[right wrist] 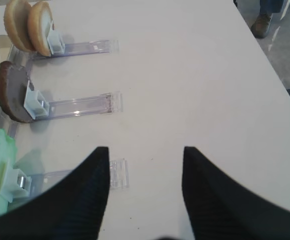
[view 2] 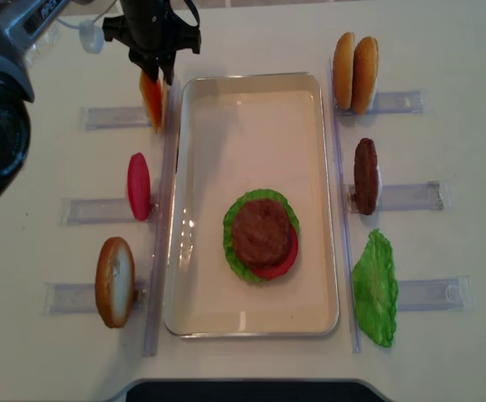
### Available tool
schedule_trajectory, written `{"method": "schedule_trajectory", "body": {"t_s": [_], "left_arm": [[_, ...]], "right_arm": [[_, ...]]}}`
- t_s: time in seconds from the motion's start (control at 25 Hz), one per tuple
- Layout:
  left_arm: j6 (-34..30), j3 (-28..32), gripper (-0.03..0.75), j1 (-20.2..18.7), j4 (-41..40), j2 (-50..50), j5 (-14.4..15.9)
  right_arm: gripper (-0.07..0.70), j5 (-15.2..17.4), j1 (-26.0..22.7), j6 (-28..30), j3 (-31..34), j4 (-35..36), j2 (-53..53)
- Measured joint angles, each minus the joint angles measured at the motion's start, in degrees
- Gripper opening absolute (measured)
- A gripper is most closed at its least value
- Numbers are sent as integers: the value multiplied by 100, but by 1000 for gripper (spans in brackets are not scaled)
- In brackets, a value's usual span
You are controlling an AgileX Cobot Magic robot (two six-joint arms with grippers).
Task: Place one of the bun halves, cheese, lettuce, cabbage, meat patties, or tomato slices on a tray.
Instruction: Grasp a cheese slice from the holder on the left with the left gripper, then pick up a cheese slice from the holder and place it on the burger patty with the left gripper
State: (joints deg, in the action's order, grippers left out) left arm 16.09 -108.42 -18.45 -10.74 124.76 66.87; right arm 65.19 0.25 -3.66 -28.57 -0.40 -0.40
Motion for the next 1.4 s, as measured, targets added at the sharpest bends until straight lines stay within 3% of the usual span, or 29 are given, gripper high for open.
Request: {"method": "schedule_trajectory", "body": {"t_s": [0.12, 0.2, 0.4, 0.6, 0.88, 1.04, 1.4], "left_arm": [[-16, -23, 48, 0, -52, 2, 100], [-23, -115, 24, 0, -71, 12, 188], [-134, -708, 20, 0, 9, 14, 315], [-206, -1438, 20, 0, 606, -28, 350], [-329, -1590, 20, 0, 980, -618, 421], [-456, -1072, 19, -72, 1009, -1236, 421], [-584, 1275, 19, -387, 831, -3113, 435]], "right_arm": [[352, 0, 0, 0, 0, 0, 0], [352, 0, 0, 0, 0, 0, 0], [352, 0, 0, 0, 0, 0, 0], [352, 0, 0, 0, 0, 0, 0], [352, 0, 0, 0, 0, 0, 0], [352, 0, 0, 0, 0, 0, 0], [352, 0, 0, 0, 0, 0, 0]]}}
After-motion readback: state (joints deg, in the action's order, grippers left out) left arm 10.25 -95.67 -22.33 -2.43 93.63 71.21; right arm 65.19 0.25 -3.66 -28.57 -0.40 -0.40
